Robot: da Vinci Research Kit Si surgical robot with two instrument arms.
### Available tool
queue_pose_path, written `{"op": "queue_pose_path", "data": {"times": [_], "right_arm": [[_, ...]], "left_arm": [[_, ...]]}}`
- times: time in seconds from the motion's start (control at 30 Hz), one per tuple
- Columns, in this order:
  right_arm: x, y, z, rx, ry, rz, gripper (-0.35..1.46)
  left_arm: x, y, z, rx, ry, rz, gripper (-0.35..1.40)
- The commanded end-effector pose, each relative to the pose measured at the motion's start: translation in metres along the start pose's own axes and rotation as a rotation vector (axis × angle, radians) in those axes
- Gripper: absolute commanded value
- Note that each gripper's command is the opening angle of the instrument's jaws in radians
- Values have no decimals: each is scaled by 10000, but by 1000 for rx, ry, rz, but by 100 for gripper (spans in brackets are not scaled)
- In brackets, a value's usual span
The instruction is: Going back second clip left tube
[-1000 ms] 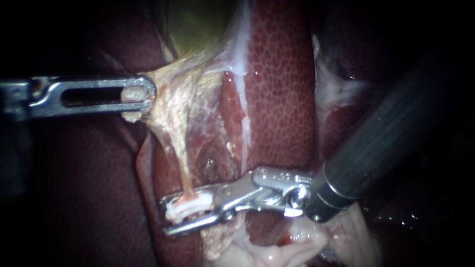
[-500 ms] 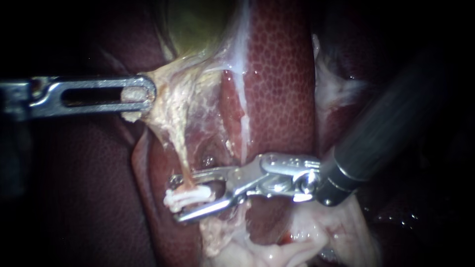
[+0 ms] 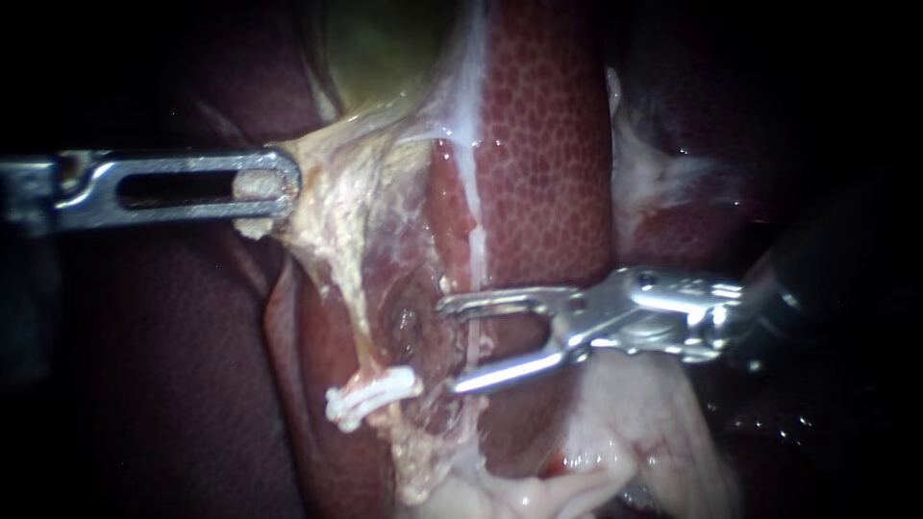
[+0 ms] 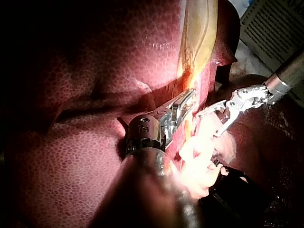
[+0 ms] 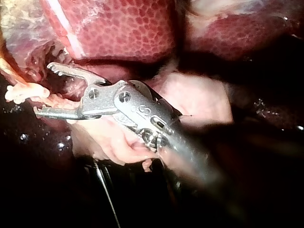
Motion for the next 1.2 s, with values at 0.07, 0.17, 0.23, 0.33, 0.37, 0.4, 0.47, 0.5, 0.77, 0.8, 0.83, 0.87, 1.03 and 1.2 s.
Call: {"op": "queue_pose_path", "data": {"times": [0.07, 0.17, 0.23, 0.33, 0.37, 0.4, 0.47, 0.5, 0.77, 0.8, 0.83, 0.87, 1.03, 1.2], "right_arm": [[14, -3, -20, -17, 1, -8, 60], [31, -8, -42, -33, -11, -16, 60], [42, -13, -52, -41, -17, -22, 60], [57, -22, -62, -42, -25, -34, 60], [61, -25, -65, -41, -26, -35, 60], [64, -27, -66, -41, -27, -39, 60], [70, -32, -68, -40, -30, -50, 60], [71, -34, -68, -40, -30, -50, 60], [72, -35, -68, -41, -30, -50, 60], [72, -35, -68, -41, -30, -50, 60], [72, -35, -68, -41, -30, -50, 60], [72, -35, -67, -41, -30, -50, 60], [71, -35, -67, -41, -30, -50, 60], [72, -35, -67, -41, -30, -51, 60]], "left_arm": [[0, 0, 0, 0, 0, 0, -35], [0, -1, 1, 0, 0, 0, -35], [0, -1, 1, 0, -1, 0, -35], [0, 0, 1, 0, -1, 0, -35], [0, 0, 2, 0, -1, 0, -35], [0, -1, 2, 0, -1, 0, -35], [0, -1, 2, -1, -1, 0, -35], [1, -1, 3, -1, -1, 0, -35], [3, 0, 6, -2, -3, 1, -35], [3, 0, 6, -2, -3, 2, -35], [4, 1, 7, -2, -3, 2, -35], [4, 2, 8, -2, -3, 2, -35], [11, 11, 18, -3, -9, 7, -35], [25, 27, 42, -15, 13, 17, -35]]}}
